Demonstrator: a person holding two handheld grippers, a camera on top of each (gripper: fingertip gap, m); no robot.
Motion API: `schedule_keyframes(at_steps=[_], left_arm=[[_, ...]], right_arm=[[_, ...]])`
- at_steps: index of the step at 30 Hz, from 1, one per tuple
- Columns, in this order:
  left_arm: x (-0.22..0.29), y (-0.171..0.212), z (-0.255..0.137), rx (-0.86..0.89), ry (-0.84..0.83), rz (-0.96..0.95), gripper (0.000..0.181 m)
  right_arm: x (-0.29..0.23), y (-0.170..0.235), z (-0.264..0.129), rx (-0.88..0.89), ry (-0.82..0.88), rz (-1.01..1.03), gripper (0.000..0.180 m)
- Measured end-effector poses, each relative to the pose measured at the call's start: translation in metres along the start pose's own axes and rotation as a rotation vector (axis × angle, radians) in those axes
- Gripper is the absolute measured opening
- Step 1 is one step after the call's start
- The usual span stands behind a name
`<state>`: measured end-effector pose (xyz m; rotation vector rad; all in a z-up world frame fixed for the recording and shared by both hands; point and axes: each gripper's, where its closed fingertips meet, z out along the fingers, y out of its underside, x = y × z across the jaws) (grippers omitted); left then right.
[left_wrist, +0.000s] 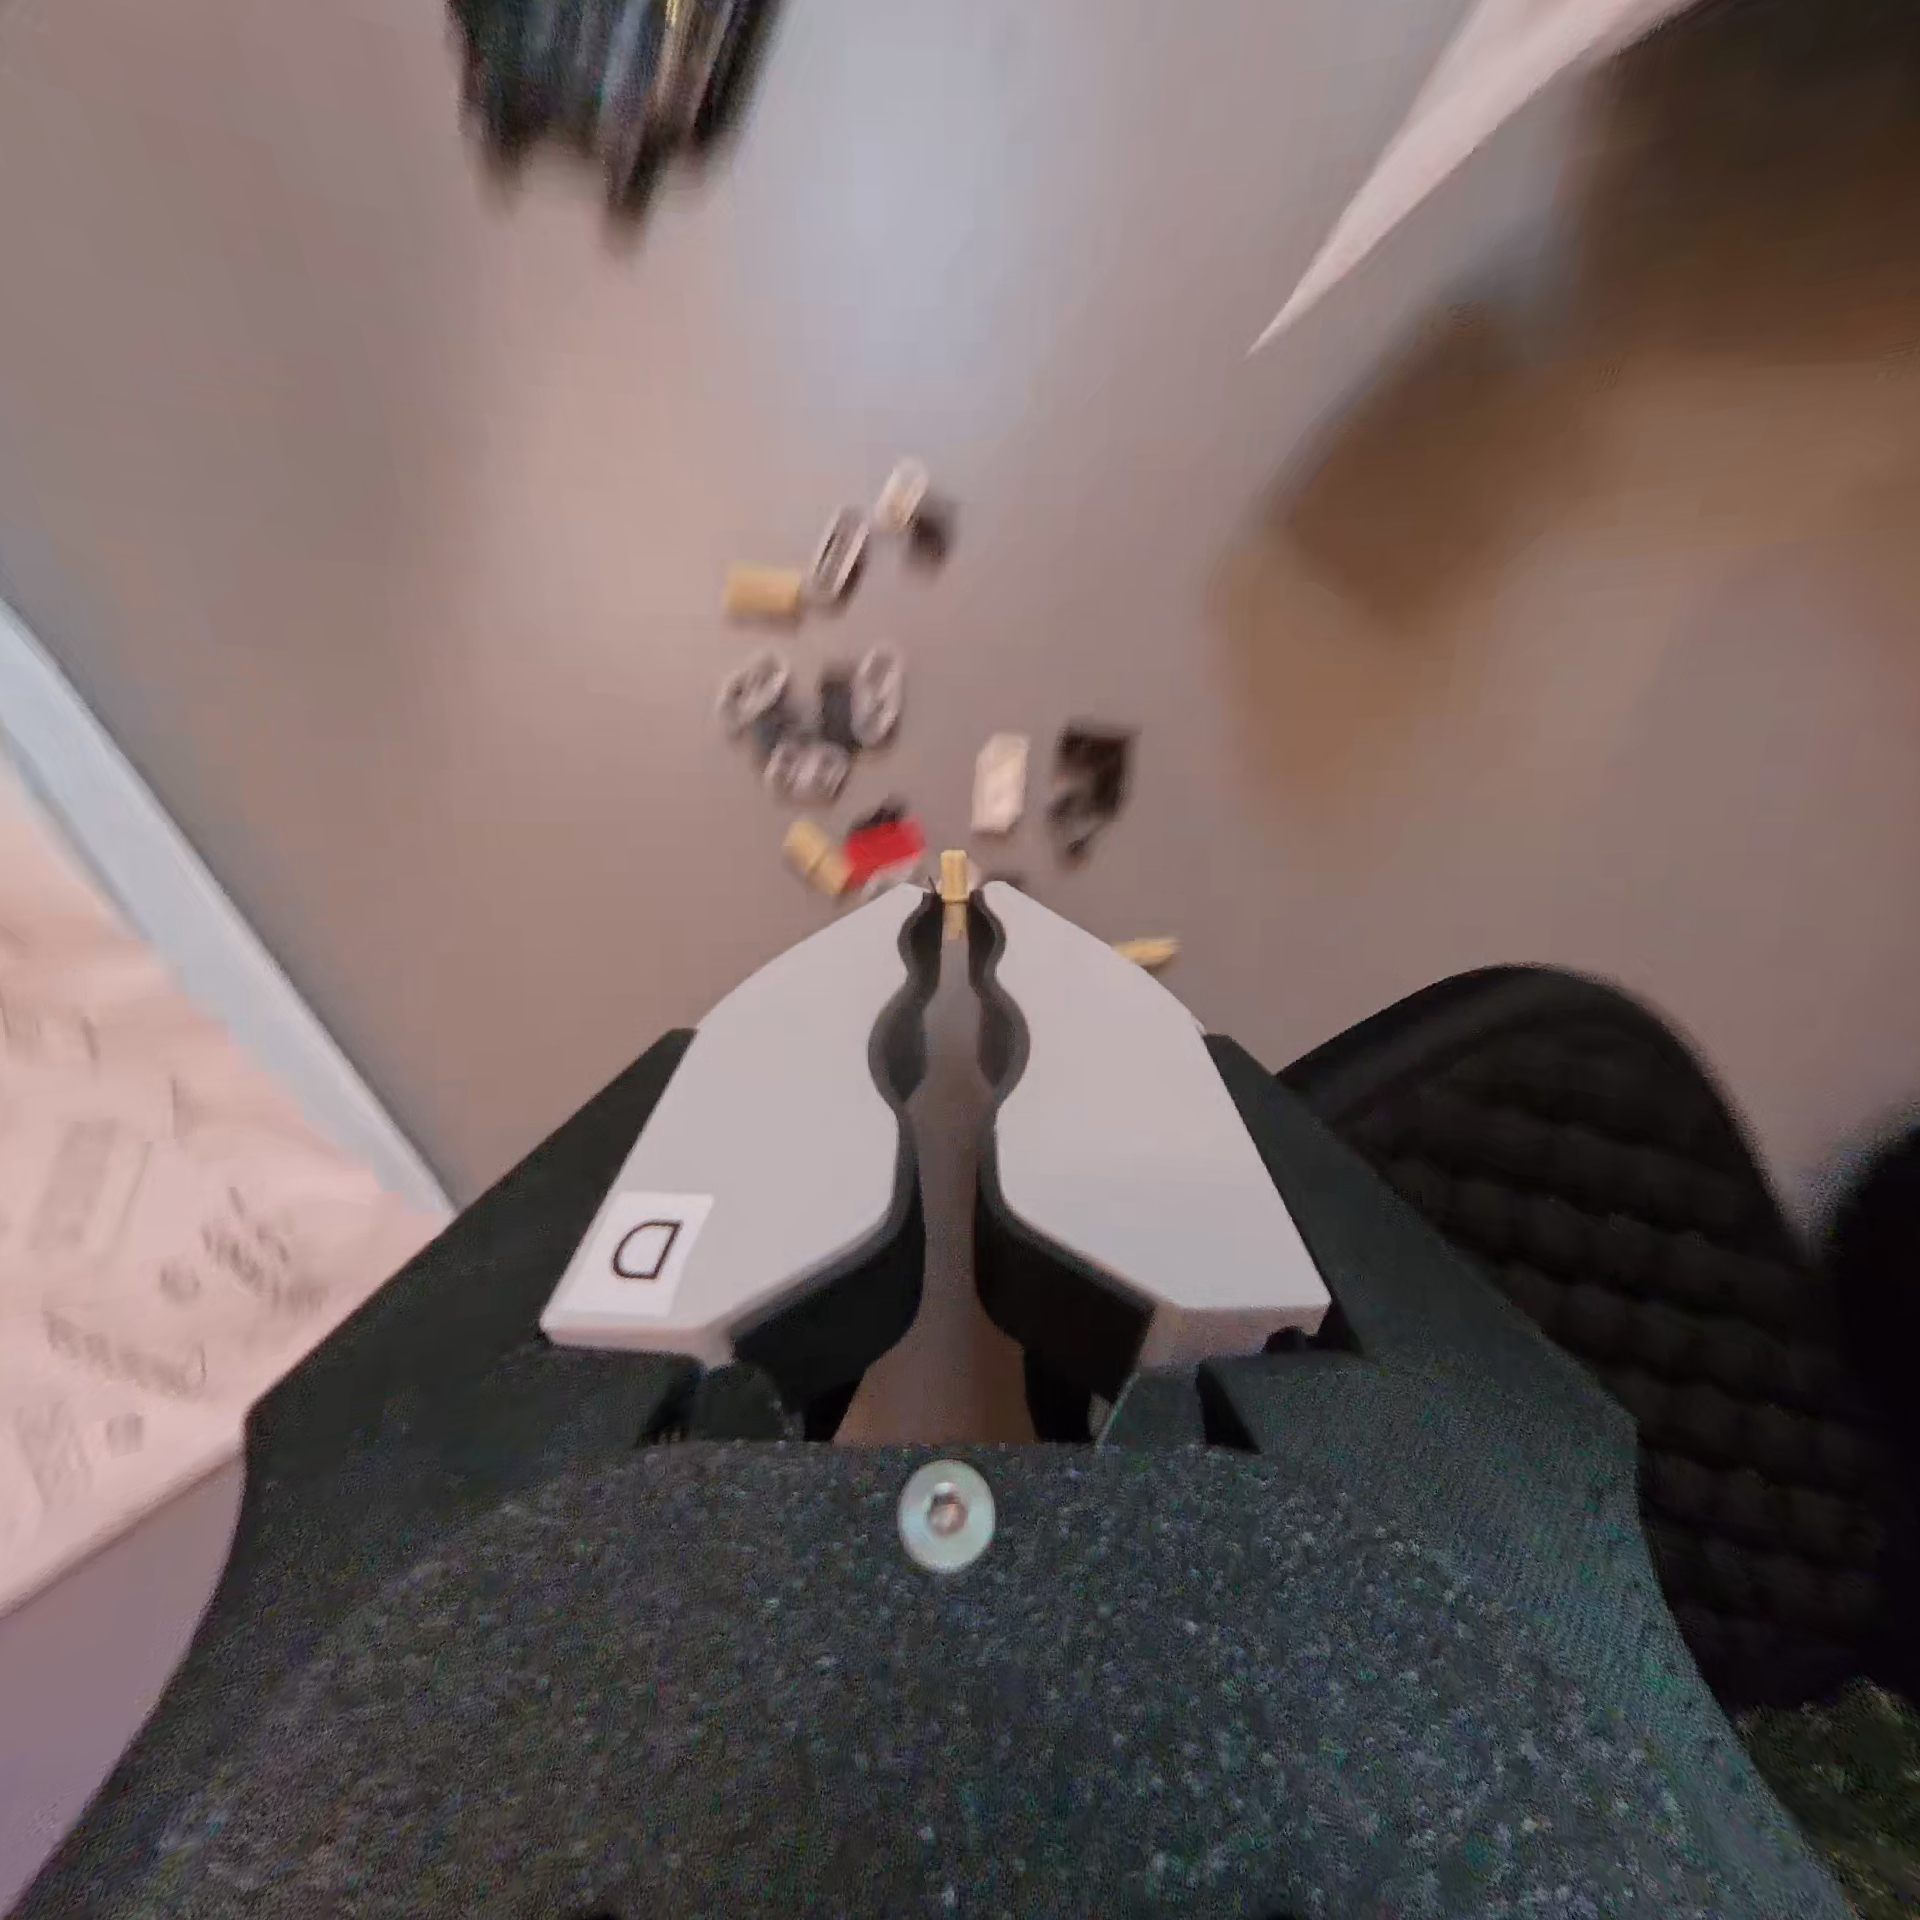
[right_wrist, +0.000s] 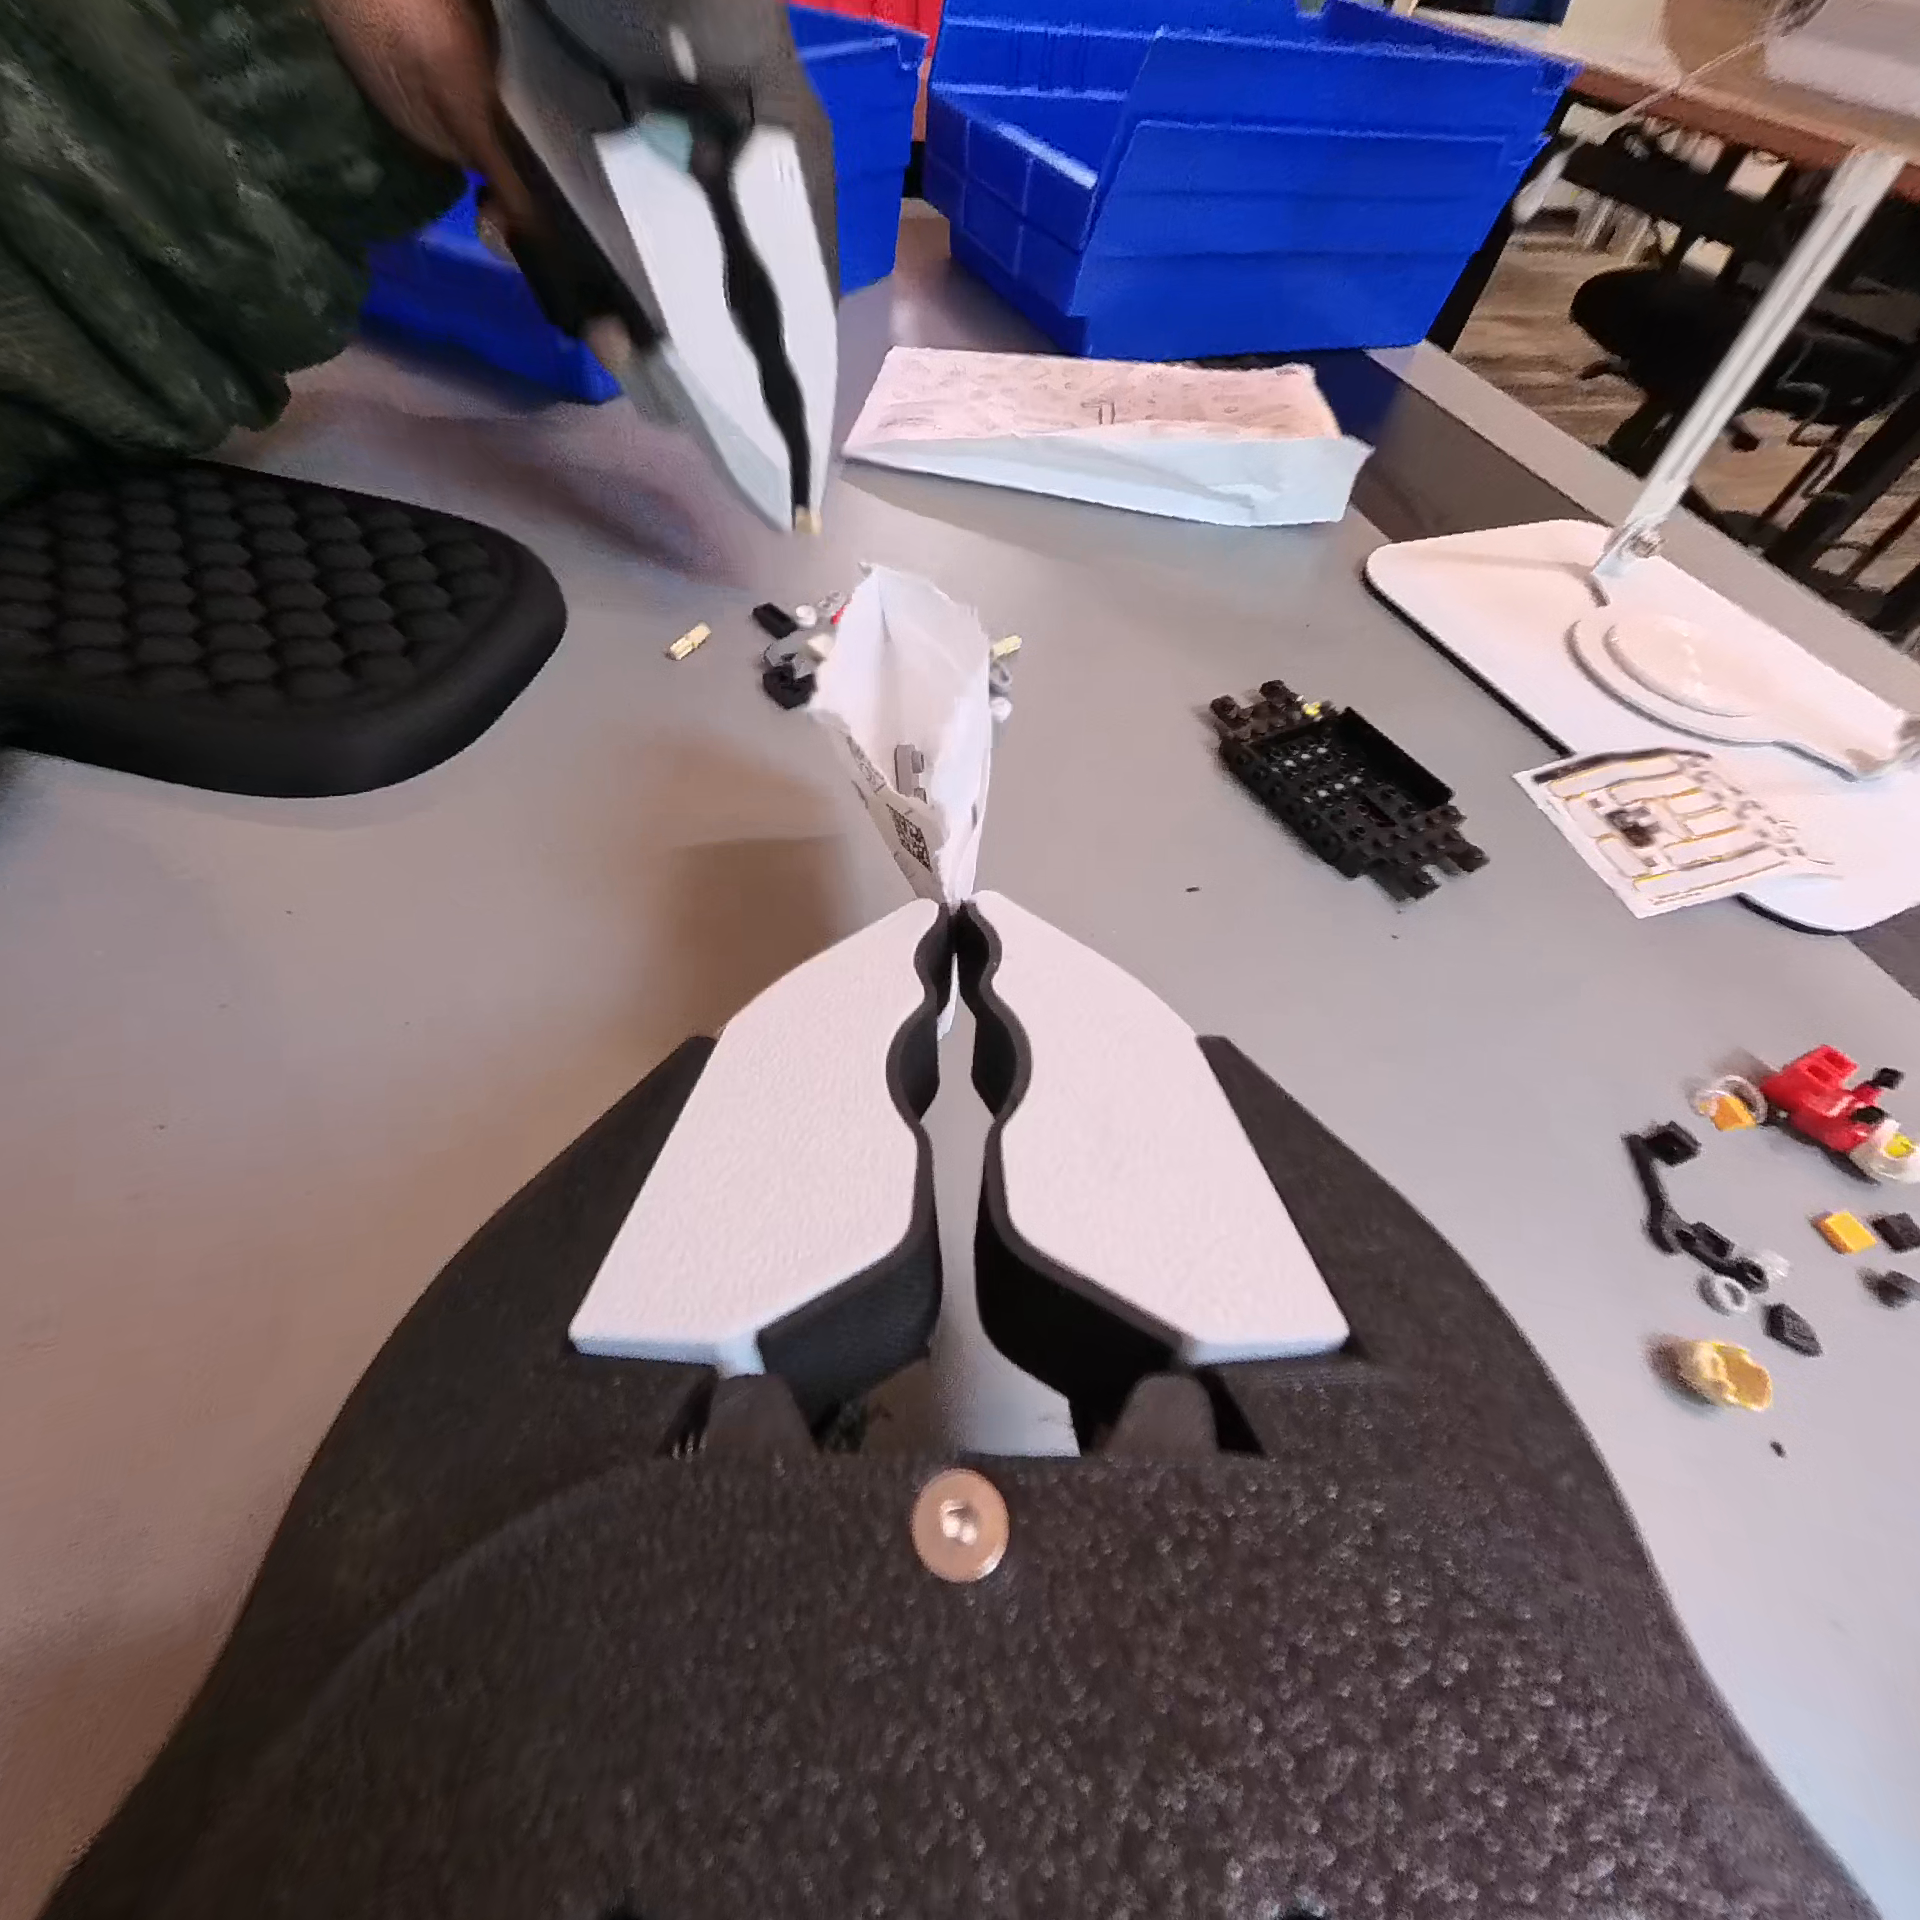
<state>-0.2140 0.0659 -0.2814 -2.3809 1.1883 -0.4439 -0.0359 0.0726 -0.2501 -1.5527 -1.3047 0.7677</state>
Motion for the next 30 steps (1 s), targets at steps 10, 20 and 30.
schedule_keyframes(at_steps=[10, 20, 30], left_arm=[[0.094, -0.094, 0.011, 0.248, 0.115, 0.301, 0.013], [0.004, -0.07, -0.012, 0.279, -0.122, 0.08, 0.019], [-0.033, 0.003, 0.021, 0.05, -0.055, -0.144, 0.02]], right_arm=[[-0.03, 0.0, 0.017, -0.056, -0.09, 0.024, 0.0], [-0.019, -0.001, 0.011, -0.026, -0.075, 0.084, 0.0], [-0.014, 0.0, 0.01, -0.024, -0.064, 0.093, 0.0]])
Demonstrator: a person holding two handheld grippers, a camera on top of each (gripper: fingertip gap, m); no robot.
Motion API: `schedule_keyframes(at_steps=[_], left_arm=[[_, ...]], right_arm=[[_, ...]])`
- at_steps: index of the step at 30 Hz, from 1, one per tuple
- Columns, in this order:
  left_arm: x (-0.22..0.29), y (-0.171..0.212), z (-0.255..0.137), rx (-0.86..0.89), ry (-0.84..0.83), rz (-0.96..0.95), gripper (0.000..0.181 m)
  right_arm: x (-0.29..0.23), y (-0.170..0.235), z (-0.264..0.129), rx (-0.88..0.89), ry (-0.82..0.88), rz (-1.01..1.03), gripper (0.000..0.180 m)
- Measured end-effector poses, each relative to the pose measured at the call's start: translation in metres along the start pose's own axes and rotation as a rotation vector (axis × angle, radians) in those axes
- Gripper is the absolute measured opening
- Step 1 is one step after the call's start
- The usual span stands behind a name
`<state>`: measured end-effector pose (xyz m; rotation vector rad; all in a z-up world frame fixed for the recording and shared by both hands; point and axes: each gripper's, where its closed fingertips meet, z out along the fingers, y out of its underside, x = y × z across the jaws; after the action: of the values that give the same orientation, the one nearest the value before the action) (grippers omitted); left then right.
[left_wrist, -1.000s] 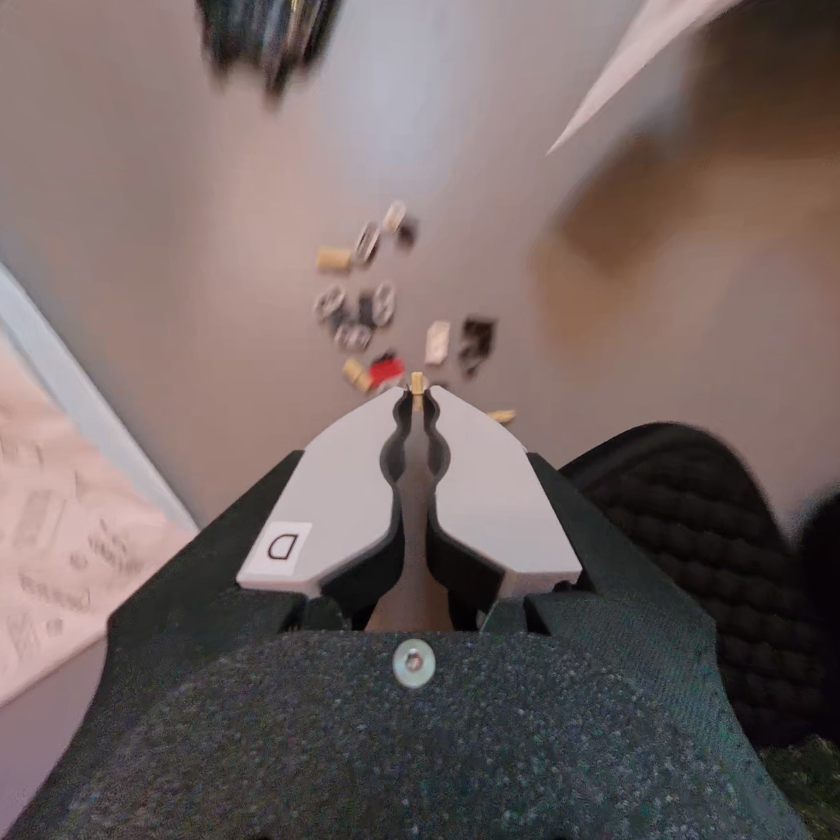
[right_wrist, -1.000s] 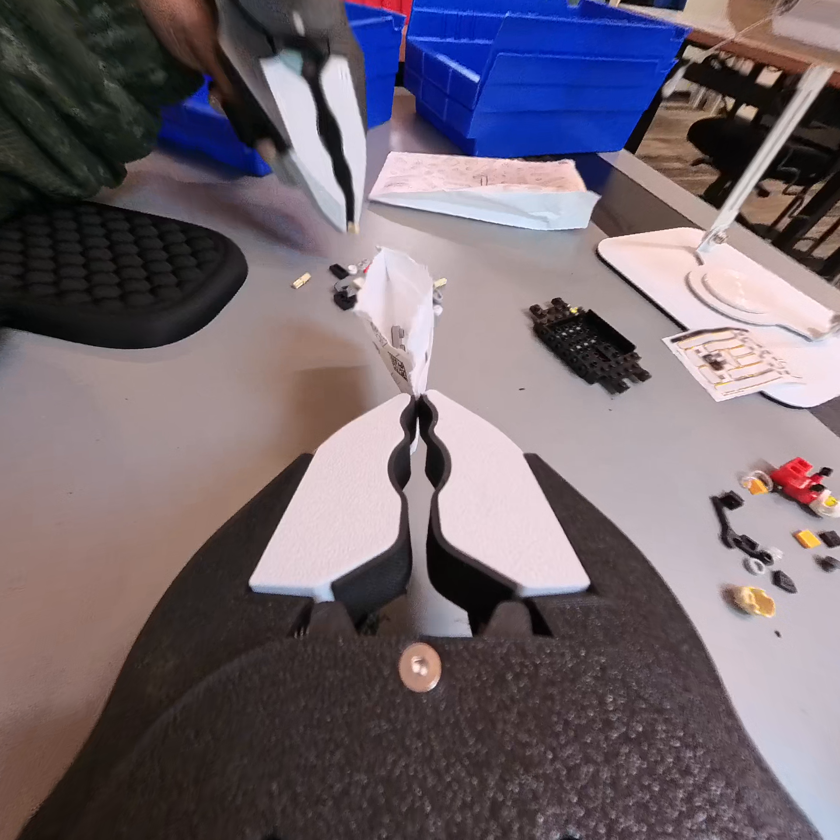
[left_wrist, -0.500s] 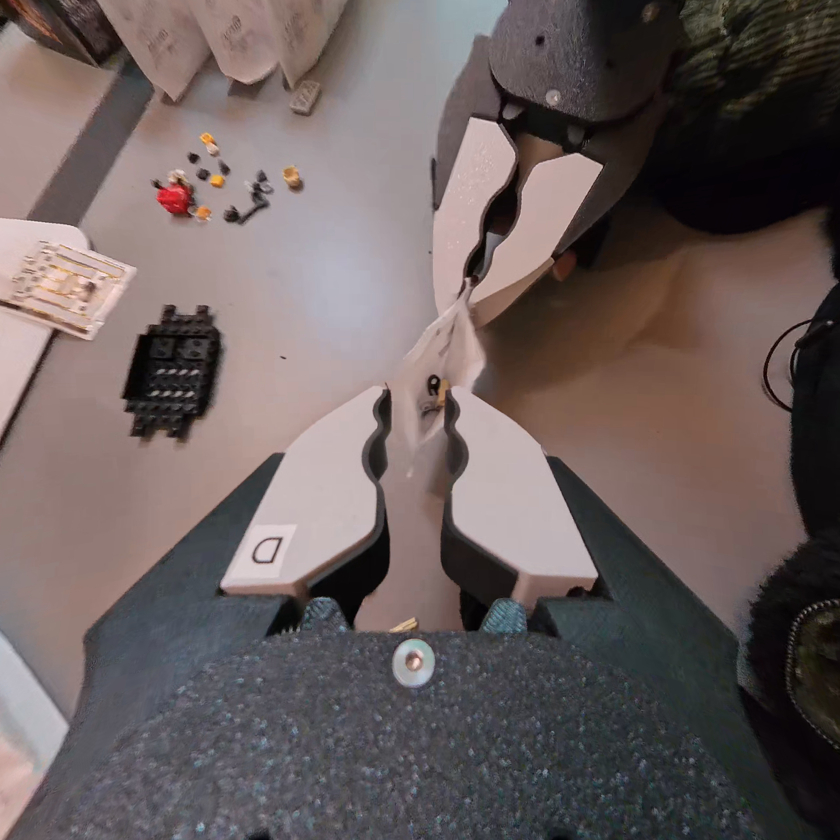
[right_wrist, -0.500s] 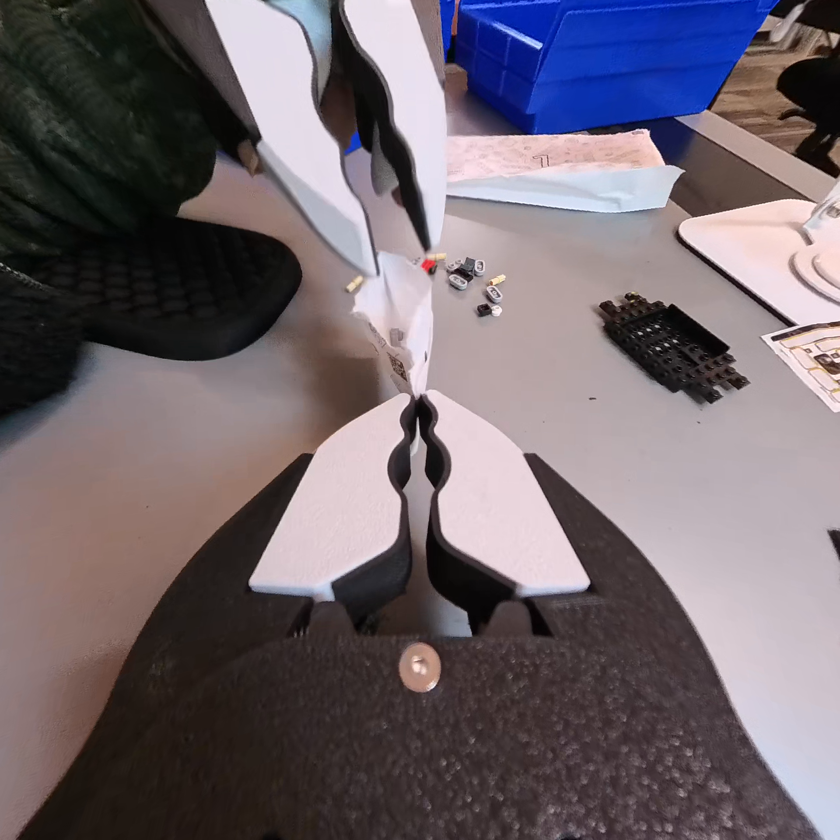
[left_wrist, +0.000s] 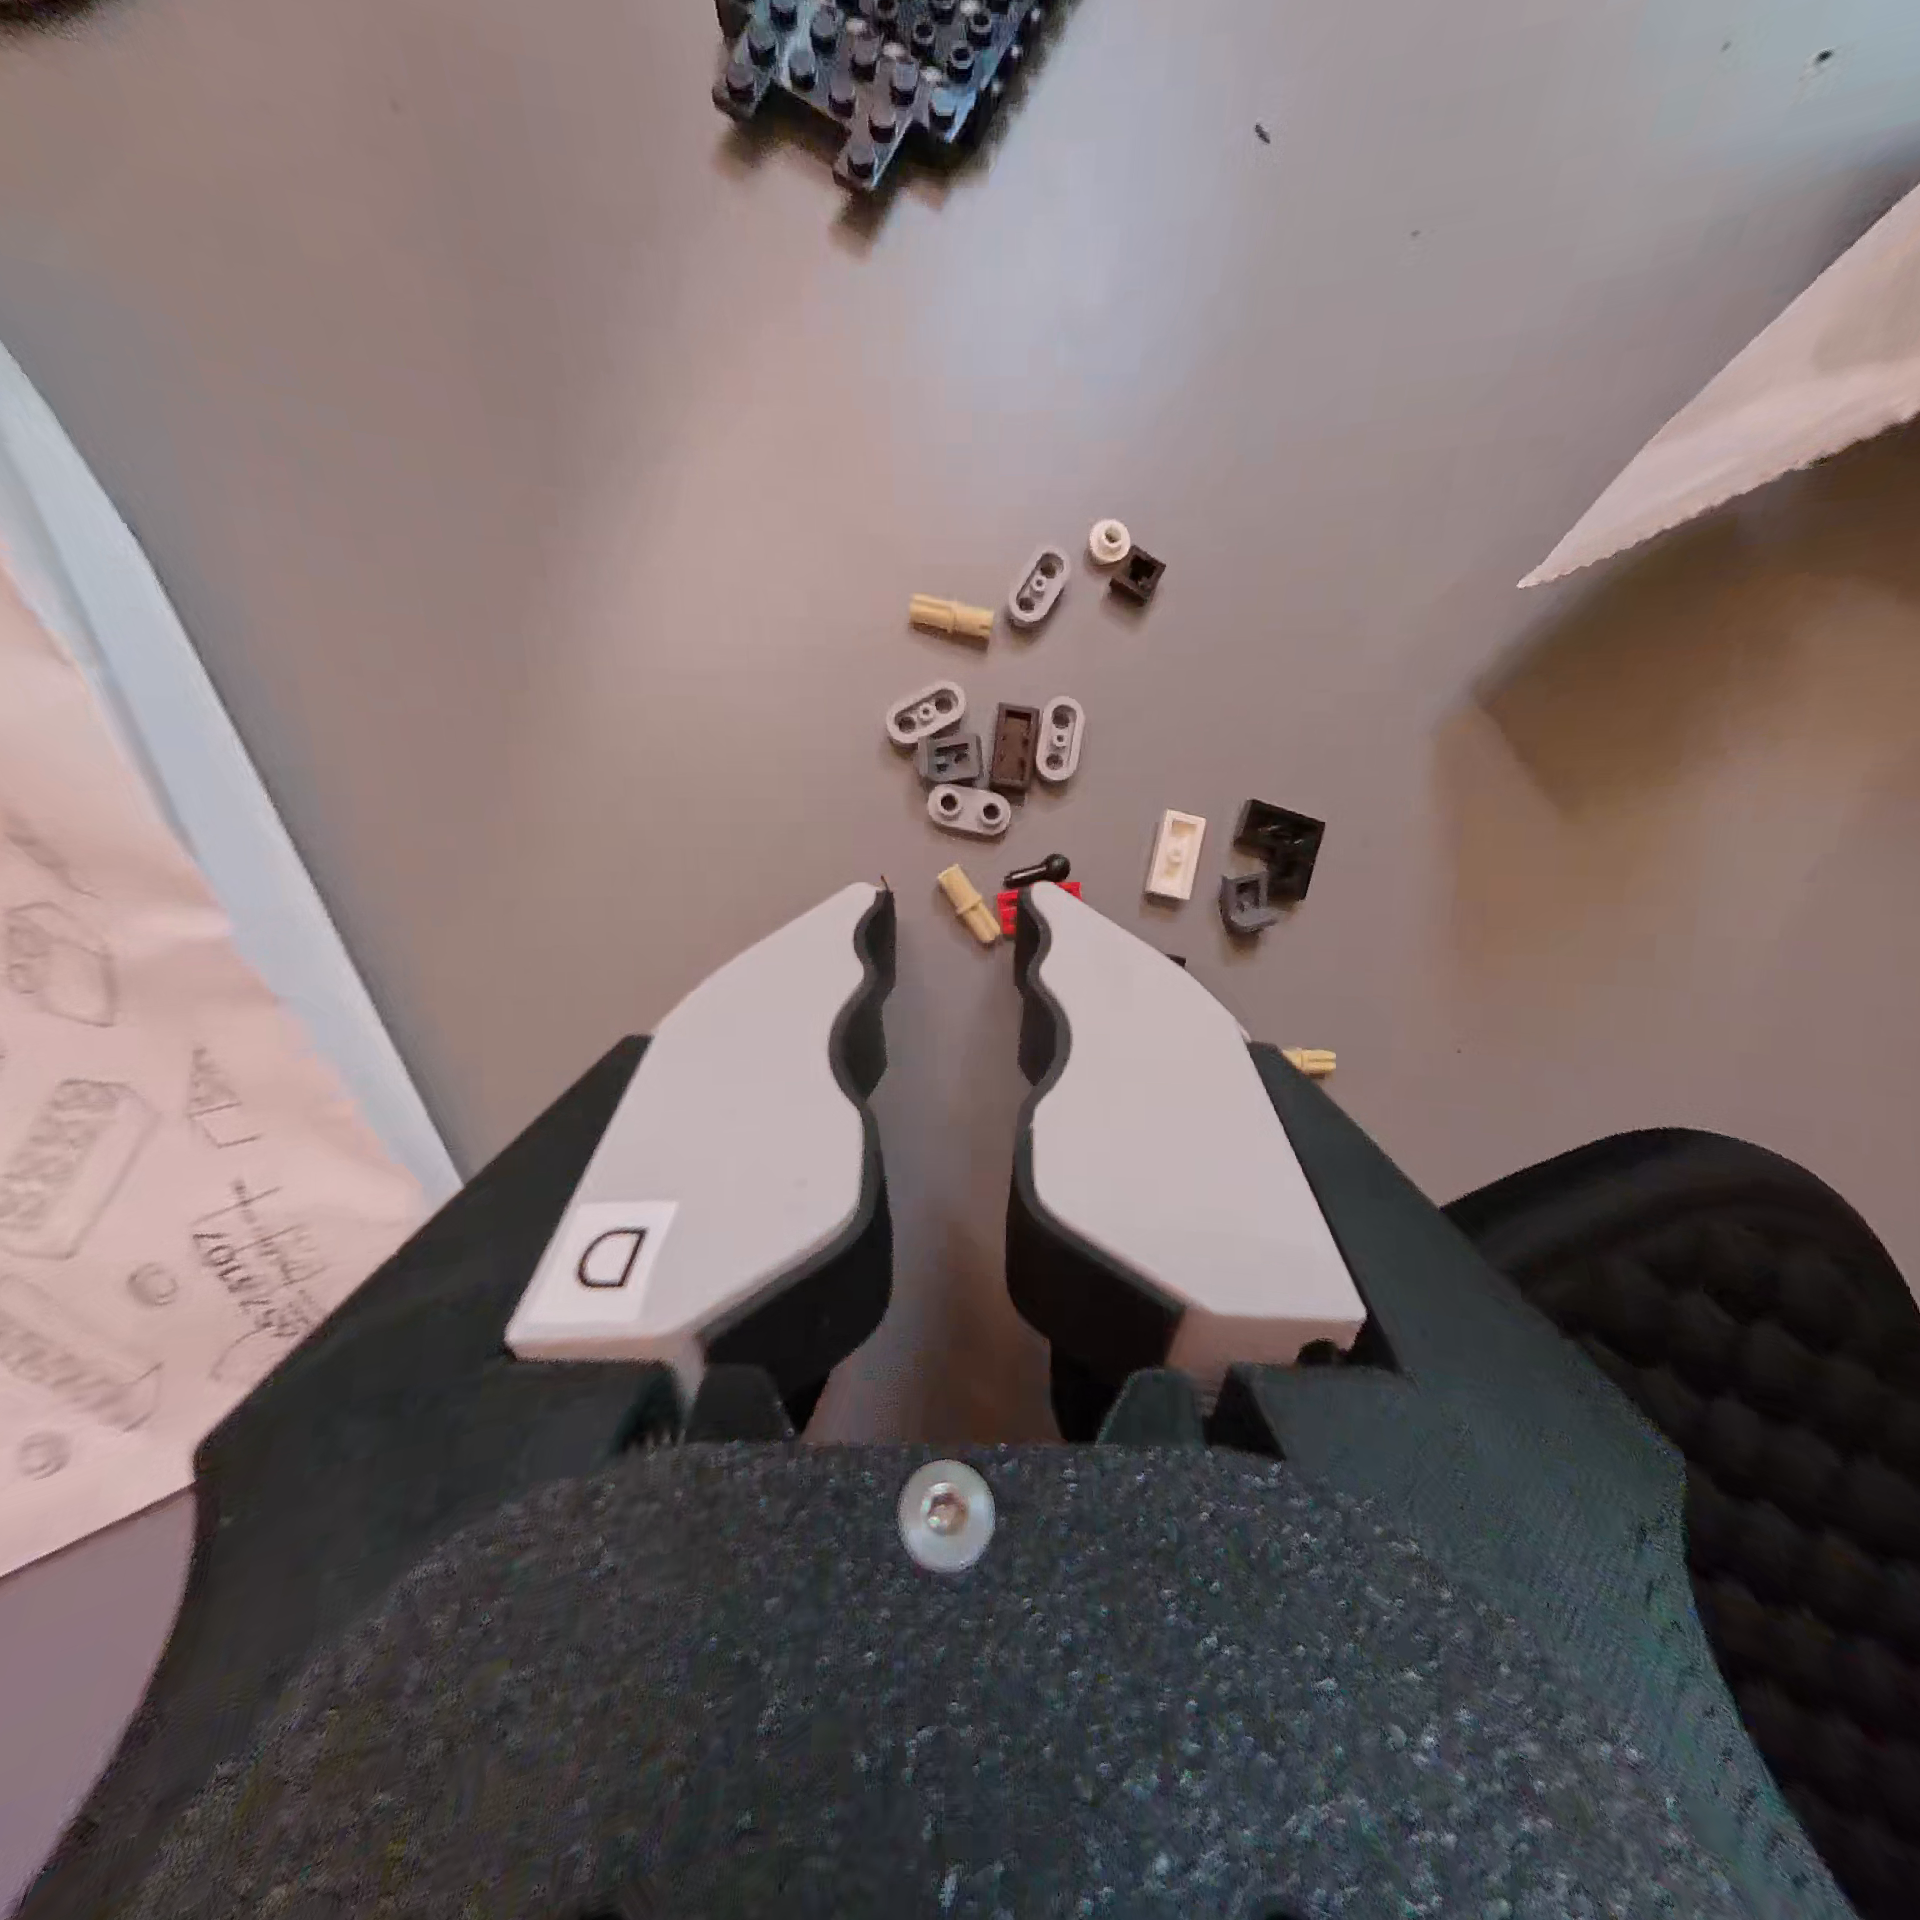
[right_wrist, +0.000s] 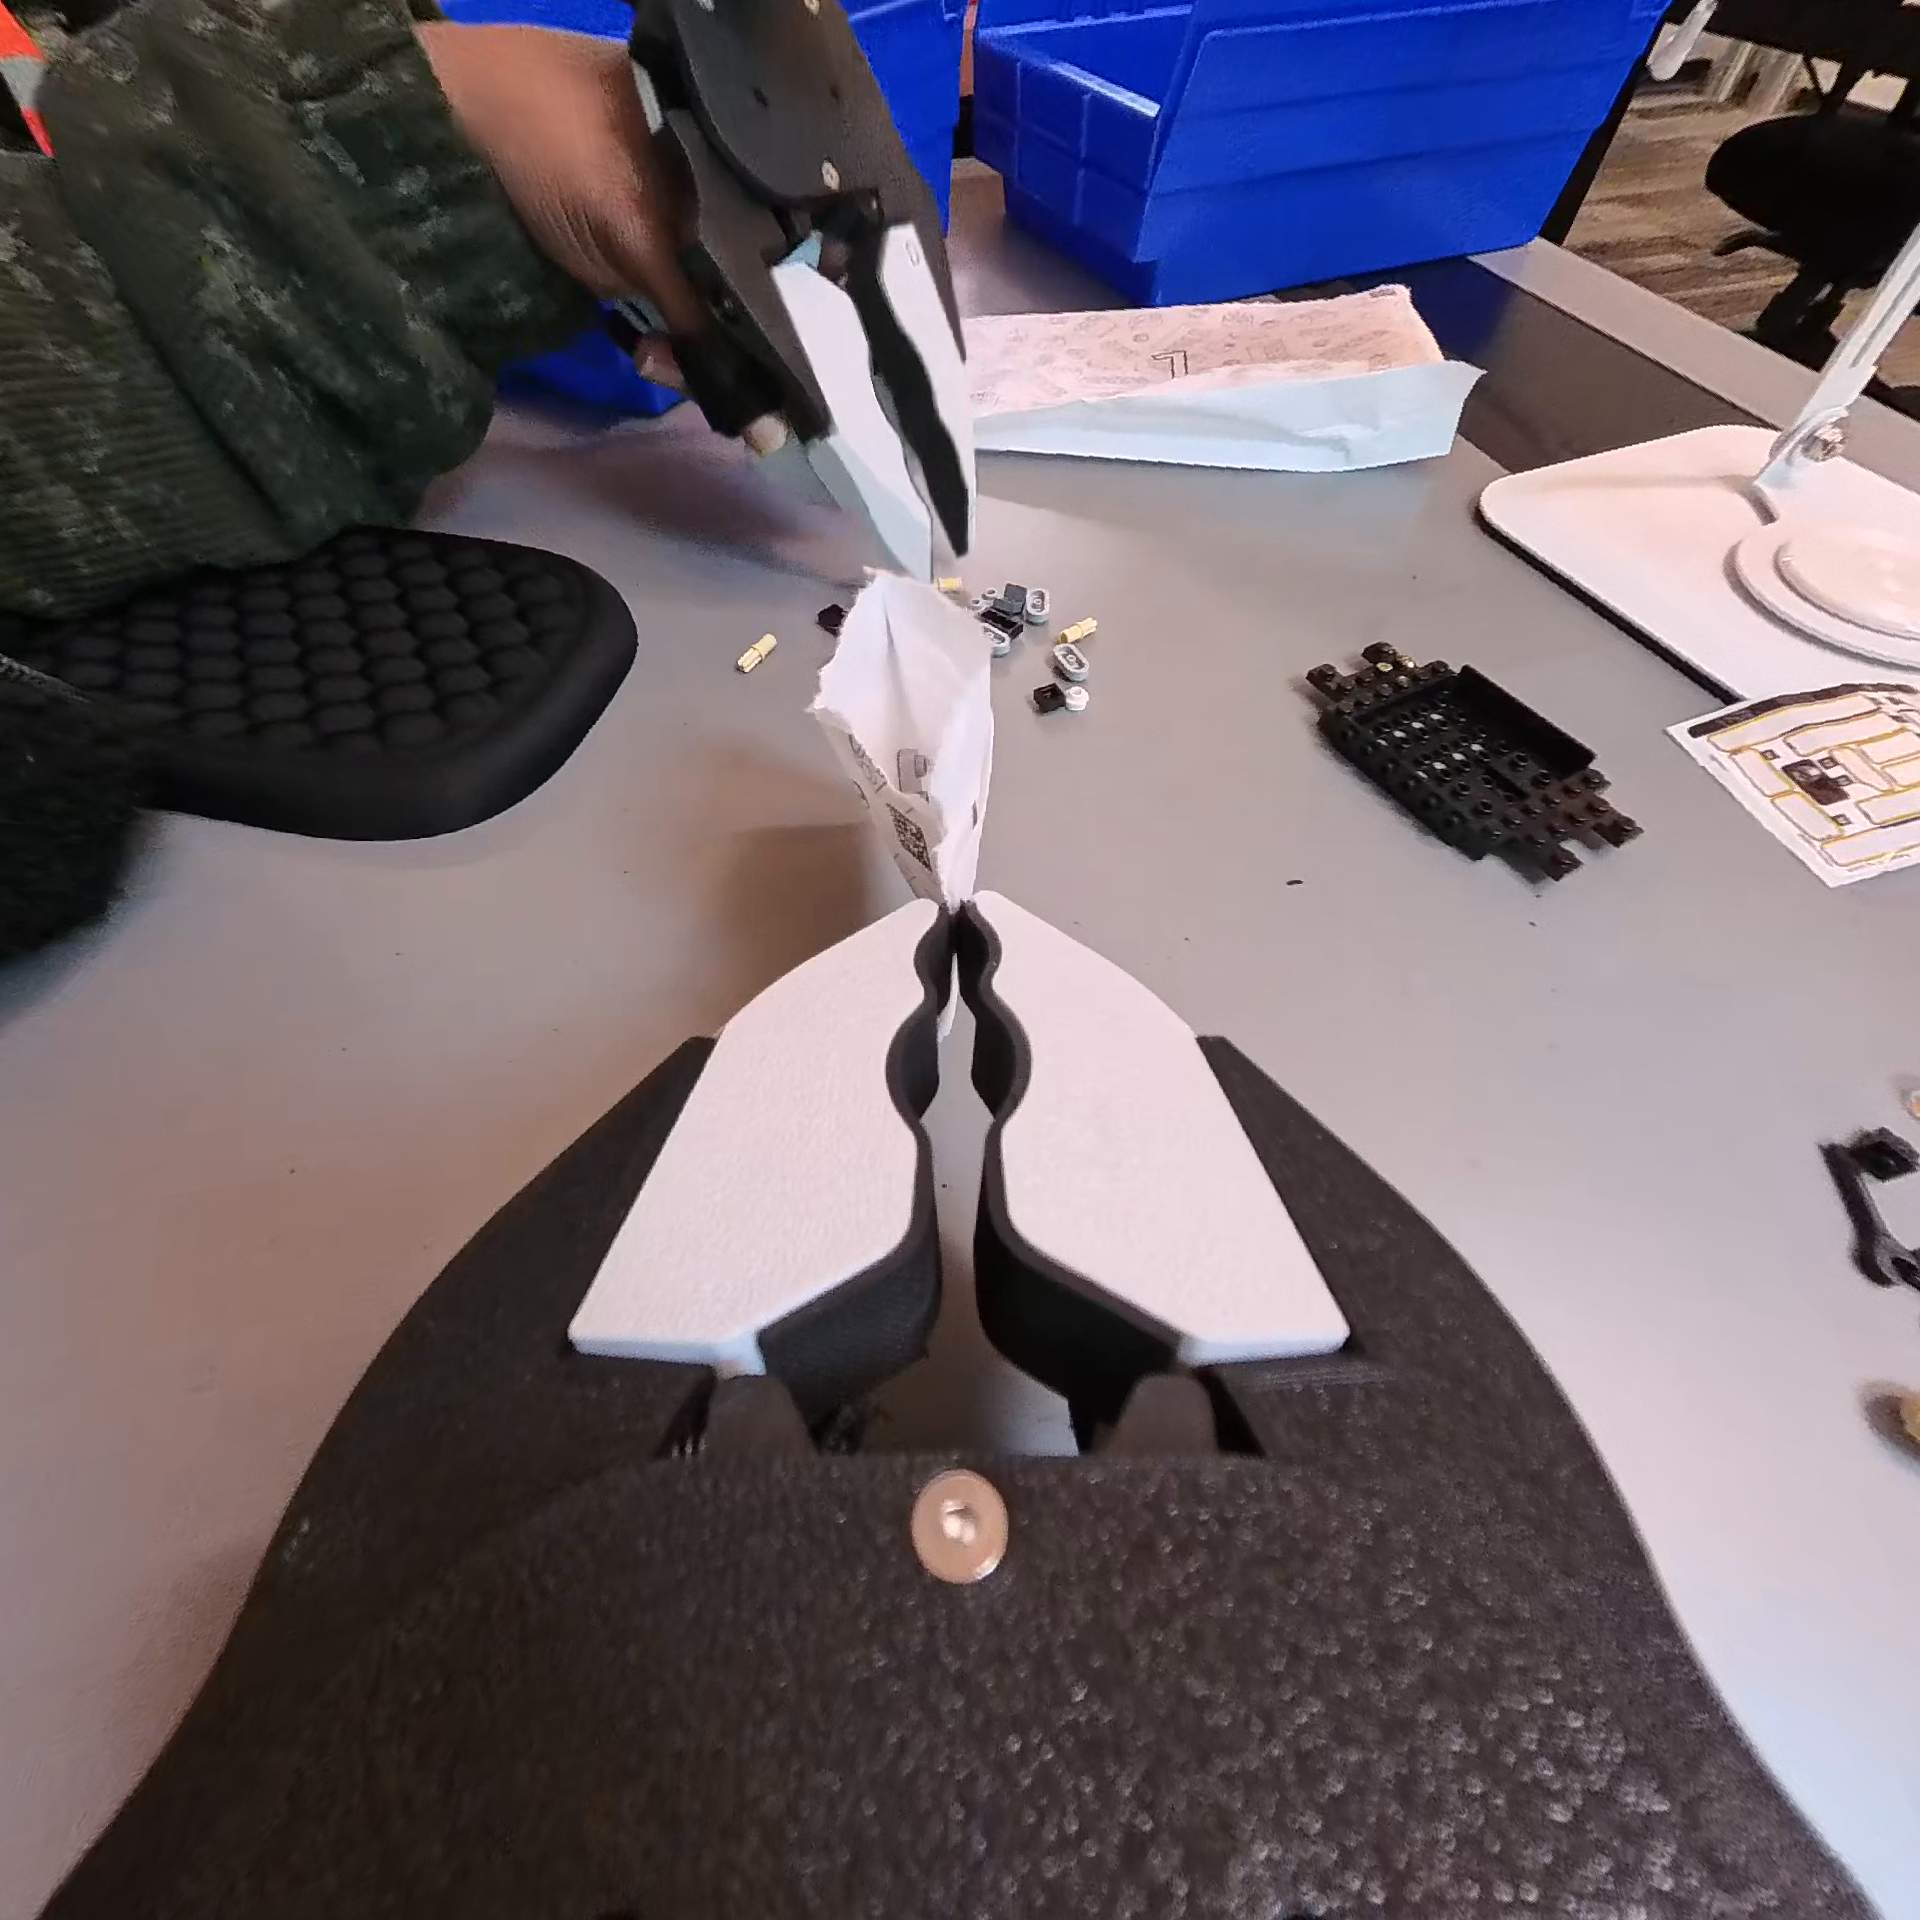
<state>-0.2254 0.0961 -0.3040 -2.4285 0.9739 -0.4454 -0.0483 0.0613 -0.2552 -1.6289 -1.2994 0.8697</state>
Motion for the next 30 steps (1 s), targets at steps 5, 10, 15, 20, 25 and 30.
schedule_keyframes(at_steps=[5, 10, 15, 20, 25, 30], left_arm=[[0.002, 0.001, 0.005, -0.018, 0.007, -0.002, 0.003], [0.008, -0.015, -0.003, 0.054, -0.003, 0.044, 0.0], [0.08, -0.078, -0.037, 0.359, 0.161, 0.24, 0.0], [0.084, -0.084, -0.028, 0.303, -0.002, 0.344, 0.0], [-0.003, -0.025, -0.043, 0.055, -0.202, 0.004, 0.02], [-0.02, 0.034, -0.053, -0.166, -0.228, -0.078, 0.023]], right_arm=[[0.0, -0.001, -0.001, 0.003, -0.001, 0.001, 0.0], [-0.001, 0.001, 0.0, -0.004, -0.004, -0.001, 0.0], [-0.004, 0.005, 0.004, -0.026, -0.019, -0.003, 0.0], [-0.007, 0.006, 0.006, -0.038, -0.018, -0.025, 0.0], [-0.006, 0.005, 0.005, -0.032, -0.017, -0.017, 0.0], [-0.006, 0.006, 0.006, -0.036, -0.024, -0.01, 0.0]])
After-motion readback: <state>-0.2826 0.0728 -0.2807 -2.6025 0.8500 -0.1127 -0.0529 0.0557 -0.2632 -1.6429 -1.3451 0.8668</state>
